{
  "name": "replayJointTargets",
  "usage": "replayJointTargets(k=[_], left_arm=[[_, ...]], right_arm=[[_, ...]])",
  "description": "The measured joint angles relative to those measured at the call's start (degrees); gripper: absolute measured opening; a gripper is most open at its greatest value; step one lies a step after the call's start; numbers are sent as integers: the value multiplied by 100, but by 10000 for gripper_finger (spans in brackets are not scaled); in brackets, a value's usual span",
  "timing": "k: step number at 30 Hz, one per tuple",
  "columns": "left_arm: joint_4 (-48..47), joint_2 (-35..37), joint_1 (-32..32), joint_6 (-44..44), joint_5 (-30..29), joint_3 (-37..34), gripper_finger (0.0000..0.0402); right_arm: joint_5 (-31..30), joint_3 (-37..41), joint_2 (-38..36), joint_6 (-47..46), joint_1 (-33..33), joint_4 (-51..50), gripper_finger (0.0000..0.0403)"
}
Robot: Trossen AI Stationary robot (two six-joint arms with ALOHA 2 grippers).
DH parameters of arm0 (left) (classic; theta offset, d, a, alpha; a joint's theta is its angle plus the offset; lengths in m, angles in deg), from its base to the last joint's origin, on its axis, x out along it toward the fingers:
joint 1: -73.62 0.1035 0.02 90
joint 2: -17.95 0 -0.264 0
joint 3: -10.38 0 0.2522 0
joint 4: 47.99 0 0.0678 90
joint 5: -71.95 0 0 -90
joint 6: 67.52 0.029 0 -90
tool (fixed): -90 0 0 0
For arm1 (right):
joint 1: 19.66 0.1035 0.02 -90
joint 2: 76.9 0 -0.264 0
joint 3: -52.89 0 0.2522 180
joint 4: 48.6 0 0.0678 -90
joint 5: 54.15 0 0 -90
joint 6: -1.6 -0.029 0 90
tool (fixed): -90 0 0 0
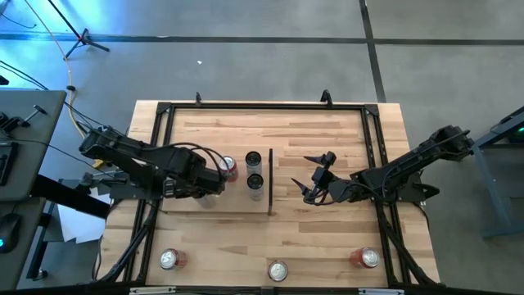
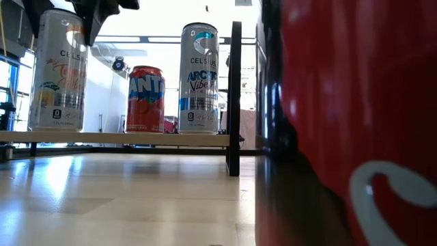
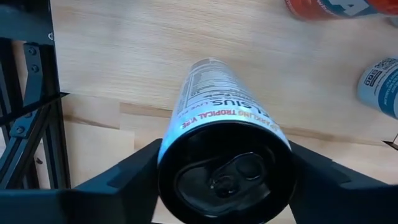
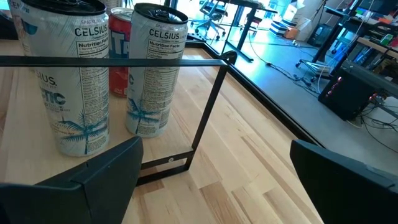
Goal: Place canned beverage on shelf
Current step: Put the white yellow soda can aligned with the other white yellow soda can on the shelf
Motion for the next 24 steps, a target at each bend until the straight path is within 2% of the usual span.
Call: replayJointTargets(k=[4, 9, 18, 24], left_arm=[[-27, 13, 23, 210, 75, 7, 222], [-72, 13, 32, 1044, 178, 9, 214], [-262, 56, 26, 3537, 258, 0, 214], [-361, 58, 27, 4830, 249, 0, 214]], right_arm=[[0, 0, 0, -1, 0, 0, 393], [0, 0, 1, -2, 1, 2, 393], [0, 0, 0, -2, 0, 2, 393], [0, 0, 1, -2, 1, 0, 393]])
